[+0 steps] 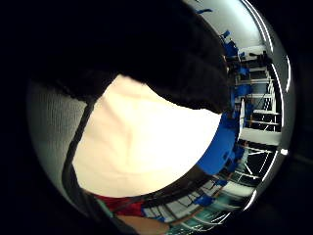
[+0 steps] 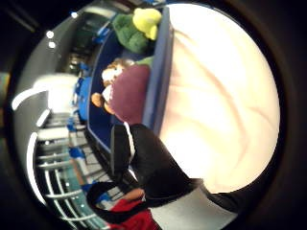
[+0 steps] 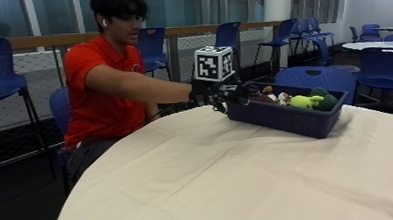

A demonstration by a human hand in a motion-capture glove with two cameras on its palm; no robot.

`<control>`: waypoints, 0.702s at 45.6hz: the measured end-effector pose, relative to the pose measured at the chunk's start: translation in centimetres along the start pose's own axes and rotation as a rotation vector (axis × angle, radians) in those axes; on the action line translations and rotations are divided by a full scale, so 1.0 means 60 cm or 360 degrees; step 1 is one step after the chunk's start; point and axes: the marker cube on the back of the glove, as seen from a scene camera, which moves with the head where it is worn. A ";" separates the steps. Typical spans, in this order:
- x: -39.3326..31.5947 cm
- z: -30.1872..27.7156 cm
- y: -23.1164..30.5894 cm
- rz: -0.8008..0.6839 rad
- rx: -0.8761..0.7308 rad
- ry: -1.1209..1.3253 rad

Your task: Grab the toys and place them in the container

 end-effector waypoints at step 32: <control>0.124 -0.002 0.126 0.0114 0.0070 -0.0027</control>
